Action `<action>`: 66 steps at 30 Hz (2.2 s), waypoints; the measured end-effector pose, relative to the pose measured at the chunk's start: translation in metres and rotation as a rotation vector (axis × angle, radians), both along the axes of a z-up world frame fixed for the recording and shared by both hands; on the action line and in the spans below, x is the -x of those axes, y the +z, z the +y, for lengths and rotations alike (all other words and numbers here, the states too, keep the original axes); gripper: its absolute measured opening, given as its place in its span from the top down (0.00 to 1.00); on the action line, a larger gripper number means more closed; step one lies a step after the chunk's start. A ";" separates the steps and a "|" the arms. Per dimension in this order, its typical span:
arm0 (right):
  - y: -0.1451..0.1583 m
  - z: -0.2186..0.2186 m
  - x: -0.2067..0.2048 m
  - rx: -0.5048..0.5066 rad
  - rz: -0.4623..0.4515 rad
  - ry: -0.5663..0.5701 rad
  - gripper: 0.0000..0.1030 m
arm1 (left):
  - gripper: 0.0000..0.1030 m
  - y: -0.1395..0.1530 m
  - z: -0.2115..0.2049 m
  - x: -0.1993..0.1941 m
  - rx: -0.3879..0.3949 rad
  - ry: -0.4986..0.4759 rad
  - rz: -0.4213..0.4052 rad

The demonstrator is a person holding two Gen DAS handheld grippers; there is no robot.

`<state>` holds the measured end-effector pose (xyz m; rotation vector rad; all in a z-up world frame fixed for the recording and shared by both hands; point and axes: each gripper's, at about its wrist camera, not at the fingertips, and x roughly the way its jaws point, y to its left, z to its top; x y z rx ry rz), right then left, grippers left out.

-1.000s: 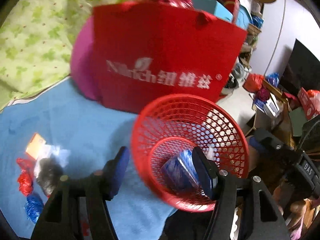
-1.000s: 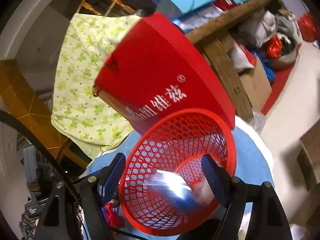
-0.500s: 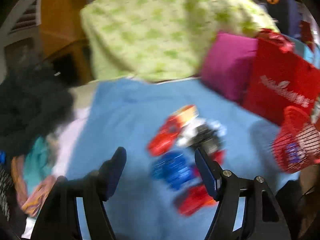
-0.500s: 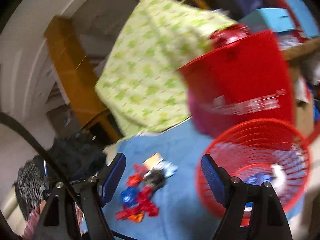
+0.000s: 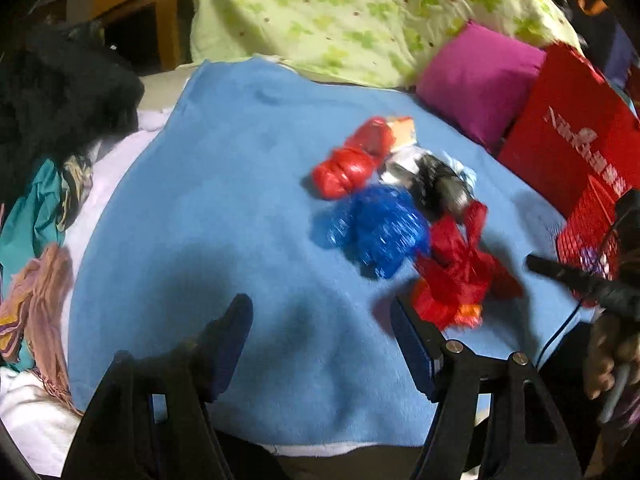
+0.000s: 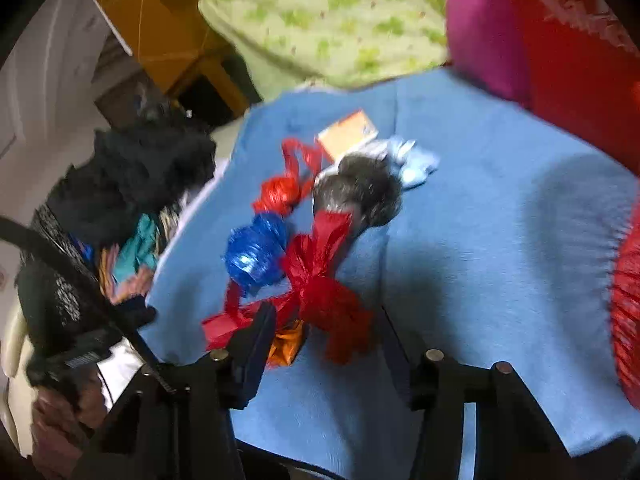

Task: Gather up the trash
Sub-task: 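Grasp the blue plastic bag with the left gripper while the right gripper grasps the red ribbon bag, then carry the blue bag and red ribbon bag with both grippers to the basket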

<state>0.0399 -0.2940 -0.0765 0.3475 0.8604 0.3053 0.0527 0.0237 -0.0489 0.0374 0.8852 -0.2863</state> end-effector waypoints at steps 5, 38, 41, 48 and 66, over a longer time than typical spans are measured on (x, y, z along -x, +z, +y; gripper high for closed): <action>-0.032 0.027 -0.035 0.082 0.088 0.080 0.59 | 0.31 0.003 -0.003 -0.020 0.025 -0.006 0.027; 0.121 -0.096 0.125 -0.113 -0.382 -0.287 0.74 | 0.44 0.102 -0.140 0.011 0.017 -0.165 -0.233; 0.134 -0.100 0.140 -0.087 -0.424 -0.308 0.74 | 0.44 0.120 -0.153 0.035 -0.009 -0.180 -0.301; 0.163 -0.115 0.177 -0.043 -0.525 -0.377 0.74 | 0.43 0.151 -0.180 0.075 -0.079 -0.205 -0.433; 0.179 -0.146 0.219 -0.036 -0.611 -0.489 0.74 | 0.43 0.170 -0.230 0.107 -0.181 -0.237 -0.530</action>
